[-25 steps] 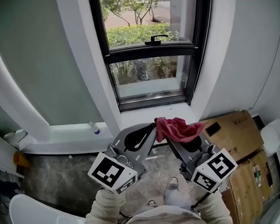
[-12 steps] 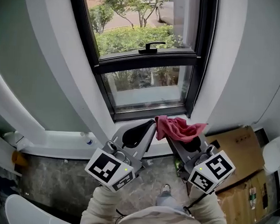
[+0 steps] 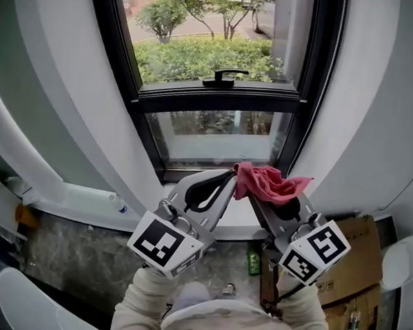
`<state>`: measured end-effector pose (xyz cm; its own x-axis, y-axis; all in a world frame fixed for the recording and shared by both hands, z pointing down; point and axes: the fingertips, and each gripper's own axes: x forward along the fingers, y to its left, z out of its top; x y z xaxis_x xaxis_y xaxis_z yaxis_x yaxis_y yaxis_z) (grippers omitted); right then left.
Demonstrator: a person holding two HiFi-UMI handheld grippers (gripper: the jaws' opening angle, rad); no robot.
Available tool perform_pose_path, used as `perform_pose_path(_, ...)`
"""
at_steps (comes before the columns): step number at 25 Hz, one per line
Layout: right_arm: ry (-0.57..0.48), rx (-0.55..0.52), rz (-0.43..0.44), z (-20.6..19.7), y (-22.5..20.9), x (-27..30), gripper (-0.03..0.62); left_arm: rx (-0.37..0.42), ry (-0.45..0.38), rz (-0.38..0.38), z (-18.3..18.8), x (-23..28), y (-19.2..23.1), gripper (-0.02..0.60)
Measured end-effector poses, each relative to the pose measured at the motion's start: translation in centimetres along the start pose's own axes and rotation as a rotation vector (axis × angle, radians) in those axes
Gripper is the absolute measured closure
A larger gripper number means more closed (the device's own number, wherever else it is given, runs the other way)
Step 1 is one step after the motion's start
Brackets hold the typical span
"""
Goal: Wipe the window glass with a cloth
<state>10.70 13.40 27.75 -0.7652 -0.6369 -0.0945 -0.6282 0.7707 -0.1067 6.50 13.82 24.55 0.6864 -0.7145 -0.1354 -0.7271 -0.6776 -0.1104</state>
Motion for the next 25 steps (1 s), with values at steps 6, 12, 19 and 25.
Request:
perform_pose_path(6, 0.026, 0.054, 0.029, -1.2, -4.6, 5.7, 0.476, -0.021, 0.028, 0.034, -1.8, 4.1, 6.1, 0.58)
perform_pose_path(12, 0.028, 0.024, 0.016, -2.1, -6.6, 8.4, 0.476, -0.021, 0.002, 0.01, -3.1, 6.0, 9.0, 0.581)
perform_pose_path(19, 0.036, 0.047, -0.02, -2.2, -10.9, 18.7, 0.476, -0.032, 0.009, -0.029, -4.1, 9.9, 19.3, 0.581)
perform_pose_path(25, 0.031, 0.041, -0.041, -1.9, -12.5, 25.9, 0.476, -0.005, -0.011, -0.06, -3.7, 11.3, 26.7, 0.581)
